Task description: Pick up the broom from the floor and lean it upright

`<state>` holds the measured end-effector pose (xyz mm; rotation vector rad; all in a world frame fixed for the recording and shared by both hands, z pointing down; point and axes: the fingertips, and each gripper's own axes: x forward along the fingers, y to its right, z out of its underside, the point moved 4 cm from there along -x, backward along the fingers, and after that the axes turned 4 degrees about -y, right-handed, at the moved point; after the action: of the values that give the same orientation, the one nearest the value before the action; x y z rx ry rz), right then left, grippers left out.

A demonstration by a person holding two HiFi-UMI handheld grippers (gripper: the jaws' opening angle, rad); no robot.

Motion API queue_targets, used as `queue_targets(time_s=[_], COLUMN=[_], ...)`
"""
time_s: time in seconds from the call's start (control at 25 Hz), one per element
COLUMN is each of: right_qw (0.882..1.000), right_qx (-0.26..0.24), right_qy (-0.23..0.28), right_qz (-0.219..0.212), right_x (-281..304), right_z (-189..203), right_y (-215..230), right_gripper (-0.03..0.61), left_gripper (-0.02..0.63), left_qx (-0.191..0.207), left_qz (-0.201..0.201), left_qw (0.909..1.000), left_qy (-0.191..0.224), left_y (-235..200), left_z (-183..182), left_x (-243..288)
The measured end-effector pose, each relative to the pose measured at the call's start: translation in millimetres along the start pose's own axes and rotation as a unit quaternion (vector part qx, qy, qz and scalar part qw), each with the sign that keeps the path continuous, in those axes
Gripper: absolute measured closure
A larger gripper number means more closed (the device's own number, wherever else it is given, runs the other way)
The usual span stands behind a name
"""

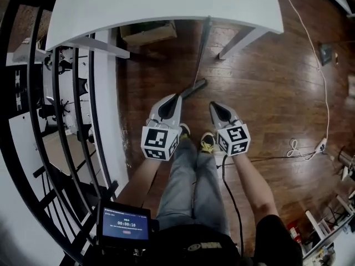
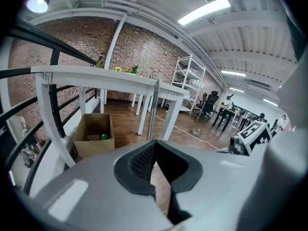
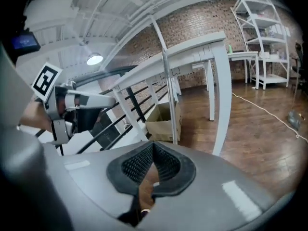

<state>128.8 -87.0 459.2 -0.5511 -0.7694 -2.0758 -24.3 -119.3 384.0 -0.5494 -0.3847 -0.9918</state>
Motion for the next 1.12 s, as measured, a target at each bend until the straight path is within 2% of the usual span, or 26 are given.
queue_targets(time_s=[0.08, 0.24, 0.52, 0.8, 0.96, 1.12], right_qw=[1.000, 0.998, 0.993, 0.980, 0.975, 0.969], right_qx=[0.009, -0.007, -0.058, -0.103, -0.108, -0.116], right_qy=[0.008, 0.033, 0.078, 0.120, 0.135, 0.168], right_qz=[-0.015, -0.046, -0.072, -0.122, -0.142, -0.142], right_x=[-19.7, -57.6, -138.6, -276.4, -367.7, -438.0], right_z=[-13.1, -35.4, -55.4, -43.5, -45.3, -49.6], right_y=[-21.0, -57.8, -95.5, -140.7, -169.6, -194.9], right_gripper=[0.575, 0.575, 0.575, 0.575, 0.575, 0.574], left_gripper=[0.598, 0.597, 0.598, 0.597, 0.597, 0.597], left_qx=[-0.018, -0.052, -0.044, 0.009, 0.004, 0.019], left_qz=[0.003, 0.005, -0.020, -0.042, -0.030, -0.029], left_qw=[0.9998, 0.9986, 0.9986, 0.9952, 0.9929, 0.9898], left_qy=[0.000, 0.008, 0.021, 0.088, 0.115, 0.138], left_y=[10.9, 34.0, 88.2, 218.4, 290.1, 334.0], left_z=[-4.7, -9.1, -10.3, -30.8, -42.8, -55.5], left_x=[-25.1, -72.0, -147.9, -249.8, -311.8, -367.2])
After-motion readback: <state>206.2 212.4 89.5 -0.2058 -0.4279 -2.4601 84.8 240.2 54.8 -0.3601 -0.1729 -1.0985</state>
